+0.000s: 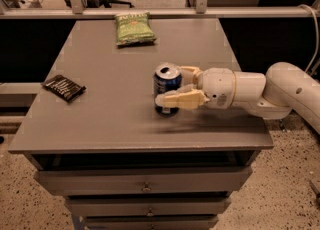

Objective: Place pepsi can upright

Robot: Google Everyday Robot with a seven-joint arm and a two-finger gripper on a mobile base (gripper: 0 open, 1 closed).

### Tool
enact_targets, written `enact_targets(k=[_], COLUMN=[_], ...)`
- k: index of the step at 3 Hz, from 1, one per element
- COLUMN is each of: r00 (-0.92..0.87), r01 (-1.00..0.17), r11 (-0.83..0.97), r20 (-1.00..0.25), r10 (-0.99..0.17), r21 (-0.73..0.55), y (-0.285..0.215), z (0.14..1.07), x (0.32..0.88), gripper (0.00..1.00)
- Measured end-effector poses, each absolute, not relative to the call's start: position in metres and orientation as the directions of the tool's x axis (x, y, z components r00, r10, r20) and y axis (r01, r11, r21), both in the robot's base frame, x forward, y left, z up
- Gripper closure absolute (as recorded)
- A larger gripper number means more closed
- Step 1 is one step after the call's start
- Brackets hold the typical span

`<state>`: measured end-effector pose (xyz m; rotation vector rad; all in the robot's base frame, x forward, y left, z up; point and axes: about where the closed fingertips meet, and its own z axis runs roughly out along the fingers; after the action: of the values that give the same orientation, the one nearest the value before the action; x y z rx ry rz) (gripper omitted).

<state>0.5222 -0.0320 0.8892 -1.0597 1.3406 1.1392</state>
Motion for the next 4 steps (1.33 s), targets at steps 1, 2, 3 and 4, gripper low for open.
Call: enact_targets(k=[1, 2, 3, 4], r00=[-0.087, -0.067, 0.023, 0.134], r01=[-0.981, -0.979, -0.973, -0.948], r11=[0.177, 0.196, 0.225, 0.261], r20=[-0.996, -0.994, -0.988, -0.973], r10=[-0.028, -0.086, -0.152, -0.188], r21=[0.081, 0.049, -0.058, -0.181], y=[-0.048, -0.074, -0.126, -0.177], z=[0.884, 0.888, 0.919, 0.968], x=[0.521, 0.518, 0.515, 0.518], gripper=[0.0, 0.0, 0.0, 0.0])
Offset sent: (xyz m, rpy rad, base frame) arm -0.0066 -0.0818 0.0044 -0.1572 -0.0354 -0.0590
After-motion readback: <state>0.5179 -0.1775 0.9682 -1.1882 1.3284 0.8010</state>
